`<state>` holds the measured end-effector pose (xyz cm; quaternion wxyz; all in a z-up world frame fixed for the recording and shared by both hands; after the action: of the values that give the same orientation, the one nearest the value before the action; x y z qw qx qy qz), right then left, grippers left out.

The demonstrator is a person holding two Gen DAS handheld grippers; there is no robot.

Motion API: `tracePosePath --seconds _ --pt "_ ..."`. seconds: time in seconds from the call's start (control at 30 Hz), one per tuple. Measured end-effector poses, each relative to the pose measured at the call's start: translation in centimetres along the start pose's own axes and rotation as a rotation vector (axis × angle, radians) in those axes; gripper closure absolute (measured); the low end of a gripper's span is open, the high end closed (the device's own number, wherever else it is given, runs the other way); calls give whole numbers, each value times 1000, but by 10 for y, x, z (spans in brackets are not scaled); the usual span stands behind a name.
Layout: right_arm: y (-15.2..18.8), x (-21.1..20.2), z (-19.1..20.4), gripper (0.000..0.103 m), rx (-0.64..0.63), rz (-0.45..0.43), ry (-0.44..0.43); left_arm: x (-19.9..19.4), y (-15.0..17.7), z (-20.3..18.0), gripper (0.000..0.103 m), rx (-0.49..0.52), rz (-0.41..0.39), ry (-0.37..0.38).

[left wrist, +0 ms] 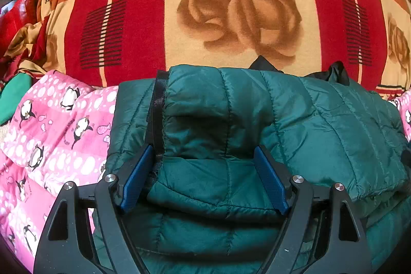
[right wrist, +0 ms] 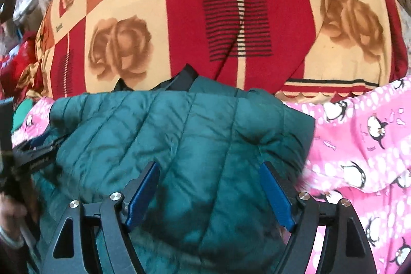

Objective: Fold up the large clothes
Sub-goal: 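Open the left gripper and press the folded sleeve flat with both grippers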

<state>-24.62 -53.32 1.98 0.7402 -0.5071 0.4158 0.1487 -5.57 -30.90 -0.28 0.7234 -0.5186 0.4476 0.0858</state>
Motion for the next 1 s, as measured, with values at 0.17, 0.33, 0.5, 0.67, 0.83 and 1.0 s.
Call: tracePosePath --seconds 0.17,0.33,0.5,0.67,0.83,1.0 --pt "15 17 -7 25 -5 34 11 0 0 0 22 3 -5 -4" --pt "19 27 -9 25 25 63 8 -2 0 0 22 7 -7 -12" --pt "16 -1 -8 25 51 22 -5 -19 2 6 22 -4 -1 -11" --pt "19 -19 -14 25 75 22 10 -42 8 14 22 -11 -1 -4" --pt "29 -30 -20 25 98 32 17 -66 21 26 22 -27 7 17" --pt "43 -38 -25 25 114 59 24 -79 40 35 22 -32 44 43"
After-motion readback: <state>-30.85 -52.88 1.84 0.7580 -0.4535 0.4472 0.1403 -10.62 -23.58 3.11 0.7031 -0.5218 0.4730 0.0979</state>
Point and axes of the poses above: each gripper's, at about its wrist camera, not at the fingertips, and x roughly the way its jaws point, z to its left, y to its underside, the point moved 6 cm from there along x, roughly the way its jaws point, and after that the axes turned 3 degrees about x, right-handed, at the moved point
